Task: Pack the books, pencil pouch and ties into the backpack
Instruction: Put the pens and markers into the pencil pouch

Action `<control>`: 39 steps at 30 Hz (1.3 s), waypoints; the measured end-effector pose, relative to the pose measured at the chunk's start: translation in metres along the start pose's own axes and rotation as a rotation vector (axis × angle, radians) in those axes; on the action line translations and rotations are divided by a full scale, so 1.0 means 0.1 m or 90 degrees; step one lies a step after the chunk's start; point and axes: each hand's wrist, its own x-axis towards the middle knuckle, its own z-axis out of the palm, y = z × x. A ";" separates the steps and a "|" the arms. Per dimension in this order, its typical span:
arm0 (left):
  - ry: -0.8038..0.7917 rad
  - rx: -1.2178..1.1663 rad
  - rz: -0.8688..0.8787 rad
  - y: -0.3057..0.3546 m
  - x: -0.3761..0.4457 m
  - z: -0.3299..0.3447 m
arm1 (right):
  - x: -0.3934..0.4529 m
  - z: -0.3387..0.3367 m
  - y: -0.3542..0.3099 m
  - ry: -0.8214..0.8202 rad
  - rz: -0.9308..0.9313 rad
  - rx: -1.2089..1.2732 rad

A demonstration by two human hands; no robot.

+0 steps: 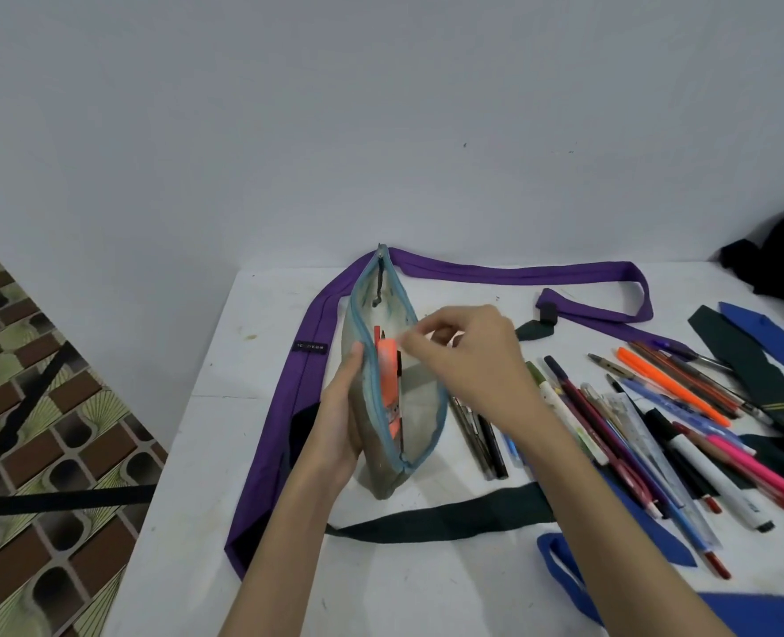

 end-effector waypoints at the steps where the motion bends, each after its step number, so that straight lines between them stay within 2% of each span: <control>1: 0.009 -0.009 -0.005 -0.01 0.01 -0.01 | 0.03 -0.04 0.01 0.036 -0.002 0.043; 4: 0.026 -0.030 -0.020 -0.01 0.02 -0.03 | 0.15 -0.14 0.13 0.135 0.012 0.118; 6: 0.025 -0.036 -0.021 -0.01 0.03 -0.04 | 0.24 -0.14 0.31 0.144 0.037 0.071; 11: 0.022 -0.032 -0.016 -0.02 0.05 -0.05 | 0.26 0.15 0.86 -0.050 0.116 -0.331; 13: 0.018 -0.030 -0.015 -0.02 0.05 -0.06 | 0.23 0.28 0.97 -0.077 0.106 -0.435; 16: 0.020 -0.036 -0.012 -0.01 0.04 -0.06 | 0.22 0.35 1.00 -0.062 0.100 -0.501; 19: 0.019 -0.048 -0.006 -0.01 0.04 -0.05 | 0.23 0.35 0.98 -0.071 0.102 -0.478; 23: 0.018 -0.046 0.002 -0.01 0.04 -0.04 | 0.26 0.07 0.71 -0.013 0.058 -0.216; 25: 0.018 -0.045 -0.003 -0.01 0.03 -0.04 | 0.24 -0.11 0.43 0.072 -0.023 -0.099; 29: 0.006 -0.044 -0.006 -0.01 0.03 -0.03 | 0.16 -0.30 -0.05 0.310 -0.213 0.125; 31: -0.001 -0.043 -0.002 0.00 0.02 -0.02 | 0.14 -0.28 -0.17 0.328 -0.238 0.178; 33: -0.009 -0.047 -0.003 0.00 0.02 0.00 | 0.15 -0.18 -0.21 0.269 -0.194 0.151; 36: -0.020 -0.033 0.007 0.00 0.02 0.00 | 0.16 0.02 -0.14 0.118 -0.100 -0.056; 39: -0.020 -0.026 0.018 0.01 0.00 0.01 | 0.15 0.17 -0.02 0.053 -0.090 -0.246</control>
